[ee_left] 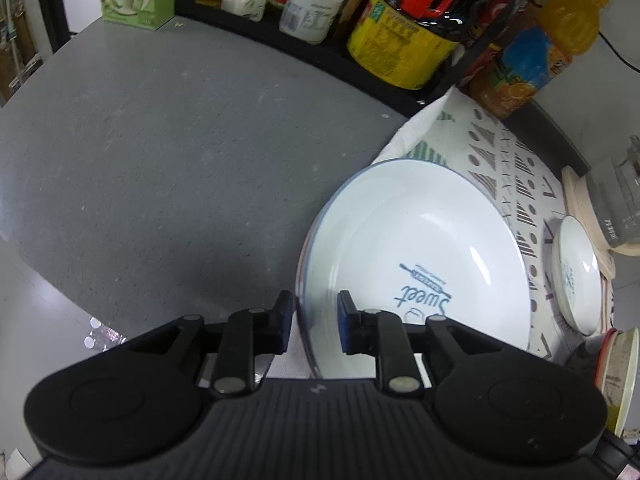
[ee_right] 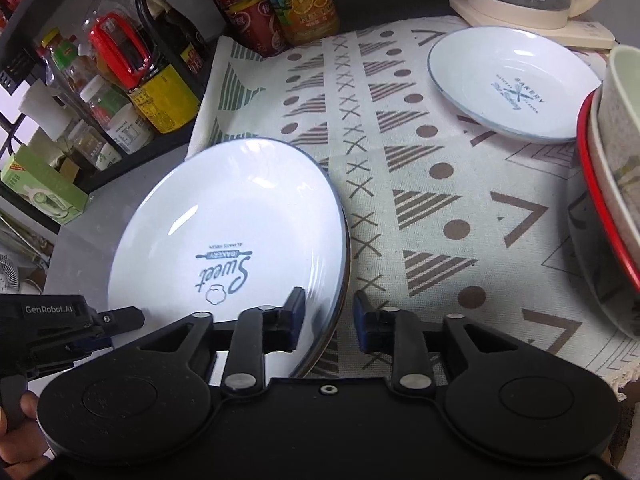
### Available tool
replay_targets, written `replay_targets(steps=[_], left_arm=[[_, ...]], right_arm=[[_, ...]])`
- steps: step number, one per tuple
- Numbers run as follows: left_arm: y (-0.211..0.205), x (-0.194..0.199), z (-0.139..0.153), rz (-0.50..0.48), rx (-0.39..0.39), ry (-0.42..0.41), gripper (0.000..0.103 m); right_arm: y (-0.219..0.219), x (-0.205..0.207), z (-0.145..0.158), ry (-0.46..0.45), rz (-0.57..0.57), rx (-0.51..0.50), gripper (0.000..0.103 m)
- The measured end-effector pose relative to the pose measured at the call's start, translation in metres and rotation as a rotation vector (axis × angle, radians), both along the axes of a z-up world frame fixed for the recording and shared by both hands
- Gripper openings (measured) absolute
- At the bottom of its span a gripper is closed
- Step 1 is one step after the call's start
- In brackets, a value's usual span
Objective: Organize plates and bowls
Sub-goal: 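Open both tools and release the 'Sweet' plate, then move both tools to the rim of the white 'Bakery' plate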
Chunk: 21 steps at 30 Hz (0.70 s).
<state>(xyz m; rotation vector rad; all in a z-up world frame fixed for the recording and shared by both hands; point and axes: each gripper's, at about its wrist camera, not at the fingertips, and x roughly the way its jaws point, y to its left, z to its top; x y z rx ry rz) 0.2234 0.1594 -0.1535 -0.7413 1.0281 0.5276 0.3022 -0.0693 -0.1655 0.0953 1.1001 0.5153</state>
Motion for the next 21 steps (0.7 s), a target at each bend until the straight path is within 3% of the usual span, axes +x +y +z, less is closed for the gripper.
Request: replay_targets(steps=[3,5,8,13,21], left_arm=[[-0.002,0.001,0.007,0.0,-0.001,-0.005,0.035],[-0.005,0.002,0.013,-0.012,0.006,-0.017,0.052],[-0.01,0.004,0.021,-0.018,0.03,-0.029,0.066],[-0.015,0.008,0.032,-0.033,0.031,-0.05,0.071],[-0.028,0.018,0.045,-0.077,0.024,-0.081,0.072]], right_arm=[[-0.004,-0.001,0.01,-0.015,-0.01,0.003,0.047],[-0.007,-0.002,0.019,-0.045,-0.01,0.008,0.057],[-0.012,-0.001,0.029,-0.065,-0.029,0.009,0.068],[-0.022,-0.001,0.044,-0.119,-0.057,0.005,0.083],[-0.039,-0.002,0.065,-0.165,-0.099,0.028,0.087]])
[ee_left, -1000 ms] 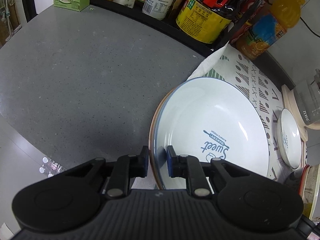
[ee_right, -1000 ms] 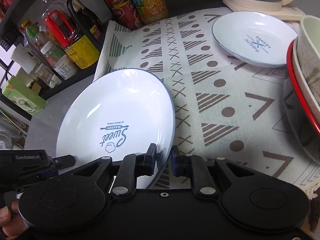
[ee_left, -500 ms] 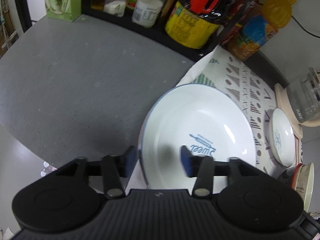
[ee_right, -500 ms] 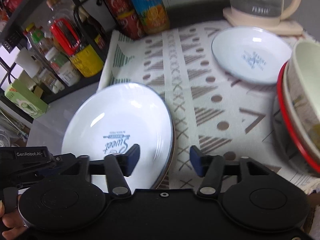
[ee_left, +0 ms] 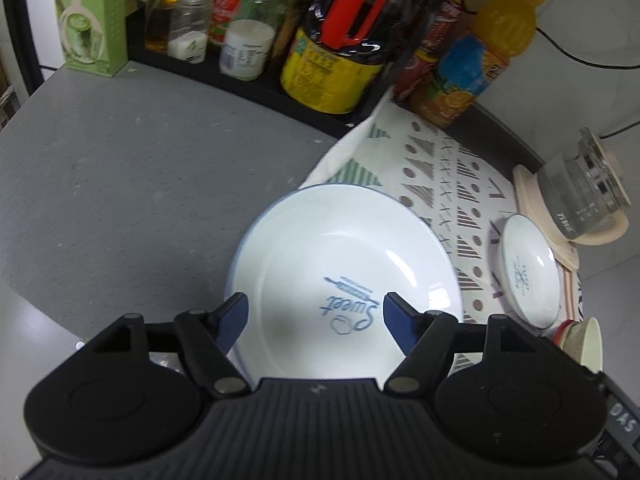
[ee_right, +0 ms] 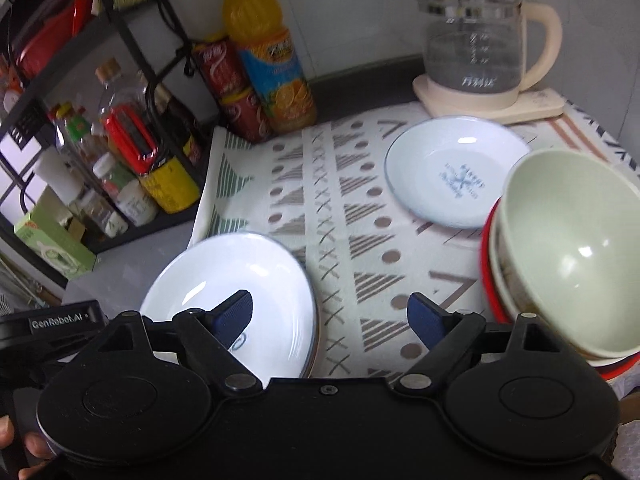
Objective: Organize plates and bowls
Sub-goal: 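Move both tools to the rim of the white 'Bakery' plate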
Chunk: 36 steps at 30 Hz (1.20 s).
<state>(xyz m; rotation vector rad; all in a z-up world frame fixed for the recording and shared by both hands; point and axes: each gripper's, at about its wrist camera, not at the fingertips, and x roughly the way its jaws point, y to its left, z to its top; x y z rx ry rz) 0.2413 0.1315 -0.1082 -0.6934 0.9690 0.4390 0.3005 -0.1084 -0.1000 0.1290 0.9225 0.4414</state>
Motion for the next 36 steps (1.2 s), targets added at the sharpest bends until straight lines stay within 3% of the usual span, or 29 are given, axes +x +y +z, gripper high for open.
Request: replay_targets(steps=[2,4,7,15,20,24,27,36], left_arm=[[-0.004,0.005,0.003,-0.02,0.002,-0.005,0.073],[-0.008,0.01,0.007,-0.037,0.005,-0.011,0.074],[-0.017,0.018,0.014,-0.064,0.03,-0.029,0.087],[-0.042,0.053,0.024,-0.131,0.045,-0.023,0.093],[-0.059,0.076,0.032,-0.184,0.076,-0.025,0.097],[-0.072,0.099,0.026,-0.218,0.063,0.015,0.099],[-0.085,0.111,0.028,-0.253,0.102,0.002,0.099],[-0.112,0.143,0.012,-0.262,0.093,0.034,0.099]], right_arm=[[-0.005,0.0,0.007,-0.013,-0.004,0.004,0.096],[-0.008,0.0,0.014,-0.027,-0.008,0.013,0.098],[-0.012,0.002,0.021,-0.044,-0.005,0.008,0.102],[-0.035,0.02,0.032,-0.075,-0.053,0.013,0.103],[-0.051,0.039,0.036,-0.048,-0.051,0.029,0.103],[-0.068,0.056,0.04,-0.038,-0.068,0.033,0.103],[-0.079,0.07,0.043,-0.054,-0.068,0.014,0.103],[-0.104,0.11,0.038,-0.045,-0.098,-0.004,0.103]])
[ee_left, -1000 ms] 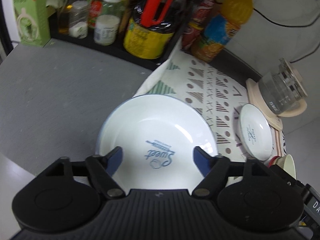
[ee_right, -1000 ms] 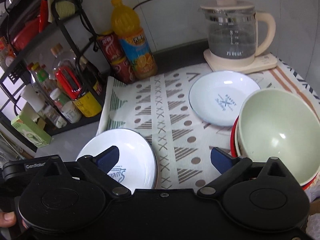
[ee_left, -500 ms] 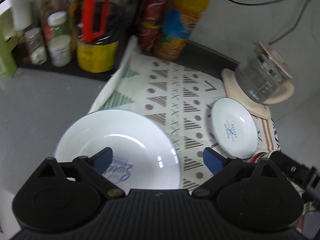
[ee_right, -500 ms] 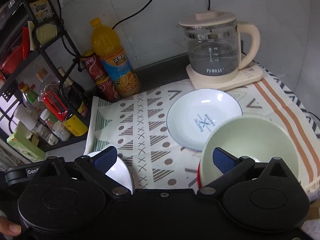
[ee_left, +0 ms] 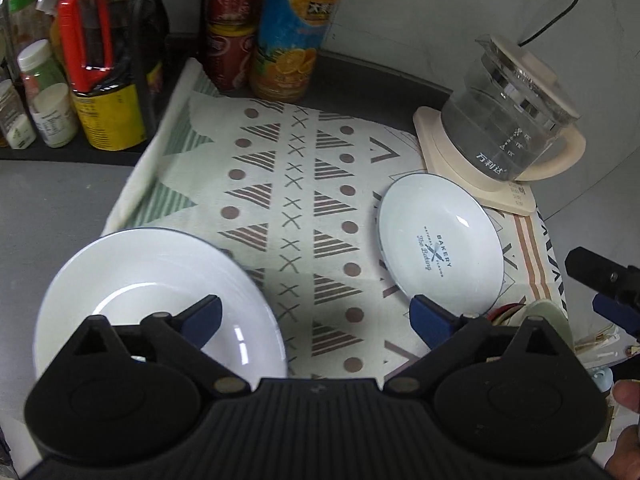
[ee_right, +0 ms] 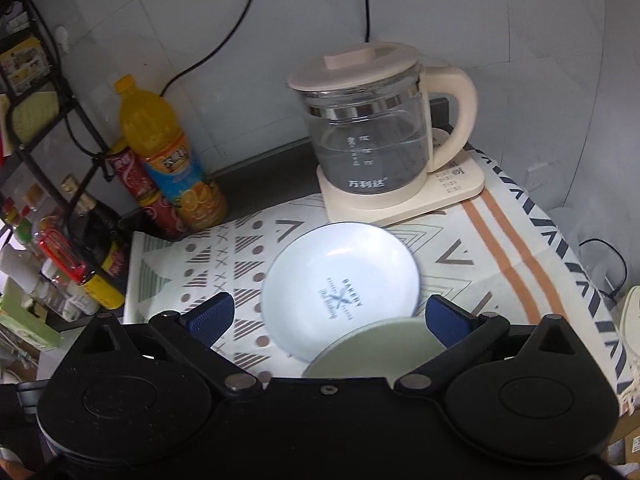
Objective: Organize plates and bowls
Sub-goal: 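Move both tools to the rim of the white 'Bakery' plate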
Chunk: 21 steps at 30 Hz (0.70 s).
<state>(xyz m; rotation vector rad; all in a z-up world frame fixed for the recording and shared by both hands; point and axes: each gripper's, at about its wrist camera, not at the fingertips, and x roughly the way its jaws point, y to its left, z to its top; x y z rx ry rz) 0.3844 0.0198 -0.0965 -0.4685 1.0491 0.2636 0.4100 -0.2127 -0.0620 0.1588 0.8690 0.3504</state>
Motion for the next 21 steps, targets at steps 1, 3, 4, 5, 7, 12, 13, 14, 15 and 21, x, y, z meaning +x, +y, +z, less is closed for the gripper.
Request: replay_targets(steps=[1,3,4,5,7,12,13,14,15,21], left_arm=[[-0.003,0.004,-0.002,-0.003,-0.002,0.002,0.099],[-0.008,0.012,-0.005,-0.008,-0.001,-0.005,0.099],[-0.011,0.016,-0.007,-0.009,-0.001,-0.005,0.099],[-0.013,0.02,-0.01,-0.008,-0.005,0.0,0.099],[-0.015,0.028,-0.017,-0.005,-0.032,0.01,0.098],[-0.016,0.047,-0.036,0.026,-0.128,0.016,0.096],[-0.016,0.05,-0.04,0.033,-0.147,0.017,0.096],[-0.016,0.053,-0.043,0.04,-0.163,0.016,0.096],[-0.016,0.056,-0.046,0.045,-0.172,0.015,0.096],[-0.016,0.073,-0.065,0.067,-0.218,0.039,0.079]], right_arm=[[-0.003,0.005,-0.002,0.006,-0.004,0.0,0.103],[-0.009,0.015,-0.006,0.022,-0.016,-0.001,0.103],[-0.012,0.019,-0.008,0.03,-0.023,-0.005,0.103],[-0.015,0.024,-0.01,0.035,-0.026,-0.006,0.103],[-0.021,0.032,-0.014,0.04,-0.029,-0.006,0.102],[-0.029,0.058,-0.029,0.093,-0.027,-0.02,0.098],[-0.03,0.064,-0.032,0.11,-0.029,-0.02,0.096],[-0.031,0.071,-0.036,0.128,-0.028,-0.013,0.095],[-0.032,0.078,-0.039,0.149,-0.025,-0.003,0.094],[-0.032,0.112,-0.062,0.248,-0.021,-0.032,0.081]])
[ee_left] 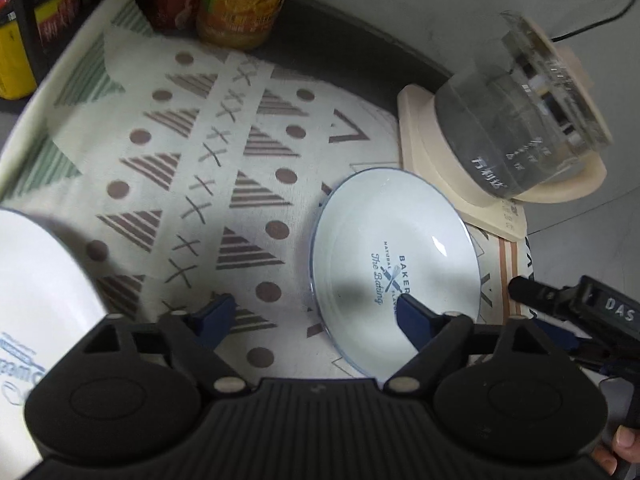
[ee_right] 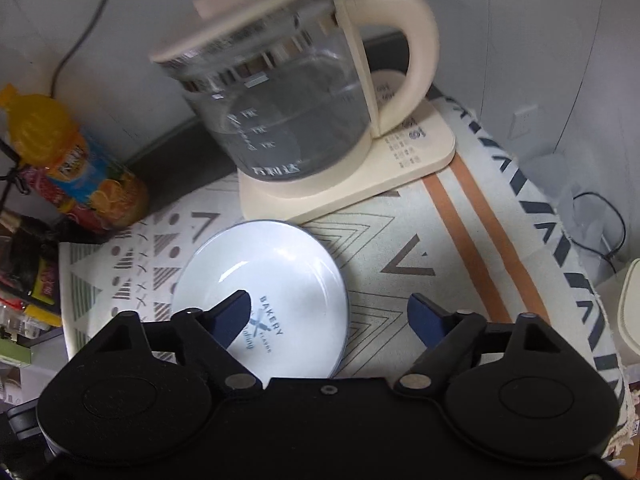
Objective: Organize plates and bowls
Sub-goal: 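Move both tools to the rim of the white 'Bakery' plate, then close both tools on the 'Bakery' plate rim and lift it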
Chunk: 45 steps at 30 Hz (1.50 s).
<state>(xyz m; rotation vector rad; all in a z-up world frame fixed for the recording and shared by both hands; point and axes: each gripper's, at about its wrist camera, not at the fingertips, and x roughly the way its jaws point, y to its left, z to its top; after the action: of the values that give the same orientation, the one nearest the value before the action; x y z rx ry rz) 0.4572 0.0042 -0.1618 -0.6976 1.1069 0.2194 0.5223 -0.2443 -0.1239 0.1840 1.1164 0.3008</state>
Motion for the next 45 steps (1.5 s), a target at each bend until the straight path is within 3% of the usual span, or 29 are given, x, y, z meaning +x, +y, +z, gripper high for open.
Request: replay_targets(steps=[2,9,11,14,18,24,28,30,32,34,38,45], left_arm=[[0.001,0.005,-0.009,0.011,-0.039,0.019,0.067],[0.003,0.016,-0.027,0.048,-0.1,0.047,0.043],[0.002,0.019,-0.032,0.059,-0.111,0.061,0.034],[0.001,0.021,-0.038,0.069,-0.131,0.075,0.027],[0.0,0.022,-0.039,0.069,-0.139,0.077,0.026],[0.001,0.028,-0.04,0.064,-0.138,0.083,0.02],[0.009,0.027,-0.043,0.131,-0.181,0.1,0.015],[0.011,0.027,-0.04,0.129,-0.159,0.098,0.015],[0.015,0.025,-0.039,0.134,-0.152,0.082,0.015],[0.02,0.023,-0.039,0.129,-0.172,0.082,0.011],[0.029,0.019,-0.021,0.112,-0.156,0.021,0.01],[0.04,0.008,-0.004,0.109,-0.116,-0.003,0.009]], right_arm=[[0.002,0.009,-0.009,0.055,0.008,0.006,0.075],[0.013,0.037,-0.043,0.211,0.04,0.018,0.071],[0.014,0.044,-0.052,0.259,0.039,0.036,0.059],[0.019,0.052,-0.064,0.316,0.043,0.04,0.048],[0.021,0.058,-0.074,0.369,0.039,0.067,0.046],[0.032,0.063,-0.073,0.351,0.06,0.037,0.046],[0.028,0.062,-0.074,0.338,0.035,0.062,0.046],[0.023,0.063,-0.074,0.325,0.026,0.072,0.036],[0.017,0.064,-0.074,0.327,0.013,0.075,0.019],[0.011,0.062,-0.074,0.325,0.01,0.126,0.014],[0.006,0.053,-0.068,0.294,0.008,0.168,0.011],[0.012,0.034,-0.047,0.212,0.052,0.245,0.01]])
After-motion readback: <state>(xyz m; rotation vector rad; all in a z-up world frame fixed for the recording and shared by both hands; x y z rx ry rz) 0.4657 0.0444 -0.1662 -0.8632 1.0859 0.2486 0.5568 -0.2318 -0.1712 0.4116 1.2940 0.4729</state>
